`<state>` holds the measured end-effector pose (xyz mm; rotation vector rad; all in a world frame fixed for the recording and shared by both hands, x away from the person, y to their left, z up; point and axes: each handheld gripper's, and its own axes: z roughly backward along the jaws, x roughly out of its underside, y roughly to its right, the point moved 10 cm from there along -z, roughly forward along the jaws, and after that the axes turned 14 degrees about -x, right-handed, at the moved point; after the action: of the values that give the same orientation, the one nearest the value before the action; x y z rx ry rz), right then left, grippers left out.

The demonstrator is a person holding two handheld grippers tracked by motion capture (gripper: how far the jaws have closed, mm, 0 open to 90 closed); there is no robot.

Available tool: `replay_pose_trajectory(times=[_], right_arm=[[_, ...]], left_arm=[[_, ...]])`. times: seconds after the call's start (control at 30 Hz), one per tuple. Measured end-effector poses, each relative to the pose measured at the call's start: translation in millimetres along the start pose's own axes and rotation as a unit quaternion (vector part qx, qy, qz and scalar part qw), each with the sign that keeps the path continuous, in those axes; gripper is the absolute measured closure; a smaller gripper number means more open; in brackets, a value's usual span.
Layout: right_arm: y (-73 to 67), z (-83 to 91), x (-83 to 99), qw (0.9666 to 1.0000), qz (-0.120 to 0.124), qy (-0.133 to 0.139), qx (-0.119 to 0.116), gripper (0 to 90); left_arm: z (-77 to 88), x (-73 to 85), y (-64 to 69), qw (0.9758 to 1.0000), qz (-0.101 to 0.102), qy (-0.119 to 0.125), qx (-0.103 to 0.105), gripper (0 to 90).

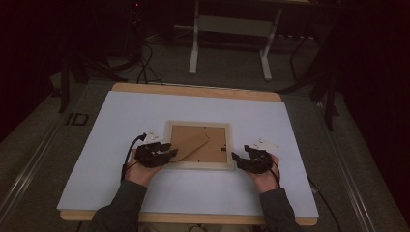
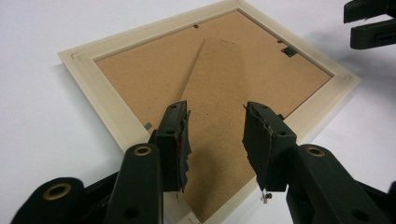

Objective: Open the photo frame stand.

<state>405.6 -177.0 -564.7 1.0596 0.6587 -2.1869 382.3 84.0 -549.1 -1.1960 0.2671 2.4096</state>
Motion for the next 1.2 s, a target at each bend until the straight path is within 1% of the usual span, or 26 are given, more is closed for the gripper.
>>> replay_pose_trajectory(times=[0.13,0.17,0.33,0.4,0.5,0.53,0.57,0.63,0.67,0.7,0.77,0.87,0.9,0.93,0.97,1.07,1.13,1.2], right_arm=[[-0.4,-0.4,0.2,1.0,0.001,0.0,0.0,36.6],[-0.6,-0.5,0.0,1.0,0.002,0.001,0.0,36.6],[-0.3,-0.5,0.5,1.0,0.001,0.0,0.0,36.6],[0.1,0.3,0.6,1.0,0.0,0.001,0.0,36.6],[0.6,1.4,-0.2,1.0,-0.001,0.004,0.001,36.6],[0.9,1.9,-0.6,1.0,-0.001,0.005,0.002,36.6],[0.9,2.2,-1.0,1.0,-0.001,0.006,0.002,36.6],[0.8,2.6,-1.2,1.0,-0.001,0.006,0.002,36.6],[0.8,2.6,-1.2,1.0,-0.001,0.006,0.002,36.6],[0.8,2.7,-1.2,1.0,-0.001,0.007,0.002,36.6],[0.9,2.8,-1.0,1.0,-0.001,0.006,0.003,36.6],[0.7,2.8,-1.0,1.0,-0.002,0.006,0.003,36.6],[0.7,2.7,-1.0,1.0,-0.002,0.006,0.002,36.6],[0.4,2.5,-0.9,1.0,-0.001,0.006,0.002,36.6],[0.2,2.3,-0.9,1.0,0.0,0.006,0.002,36.6],[-0.1,2.2,-0.9,1.0,0.0,0.006,0.002,36.6],[0.1,2.4,-1.0,1.0,-0.001,0.007,0.002,36.6],[0.5,2.5,-0.7,1.0,-0.001,0.007,0.002,36.6]], left_arm=[[0.3,1.8,-3.9,1.0,0.005,-0.001,-0.005,62.4],[0.6,2.5,-5.1,1.0,0.006,-0.002,-0.005,63.6],[2.3,8.3,-13.1,0.9998,0.008,-0.008,-0.013,71.1],[3.2,12.0,-16.2,0.9997,0.009,-0.015,-0.014,77.0],[5.7,17.9,-21.2,0.9995,0.012,-0.022,-0.021,86.5],[6.5,19.8,-23.3,0.9993,0.013,-0.025,-0.023,88.5],[7.2,21.4,-25.2,0.9992,0.019,-0.029,-0.023,89.2],[9.2,24.0,-29.2,0.9988,0.029,-0.032,-0.025,89.2],[9.2,24.0,-29.2,0.9988,0.029,-0.032,-0.025,88.4],[10.1,25.8,-31.9,0.9984,0.035,-0.033,-0.028,88.4],[11.6,28.2,-34.9,0.998,0.04,-0.036,-0.034,82.8],[11.7,31.0,-36.6,0.9976,0.04,-0.04,-0.039,77.6],[10.0,35.1,-38.3,0.997,0.038,-0.051,-0.043,77.6],[8.7,36.8,-38.4,0.9968,0.04,-0.057,-0.041,75.8],[6.9,38.2,-38.9,0.9964,0.041,-0.06,-0.042,75.3],[2.2,41.9,-38.8,0.9957,0.046,-0.071,-0.037,74.9],[3.0,39.9,-39.1,0.9959,0.048,-0.068,-0.034,73.6],[5.7,34.6,-40.7,0.9964,0.052,-0.057,-0.035,71.3]])
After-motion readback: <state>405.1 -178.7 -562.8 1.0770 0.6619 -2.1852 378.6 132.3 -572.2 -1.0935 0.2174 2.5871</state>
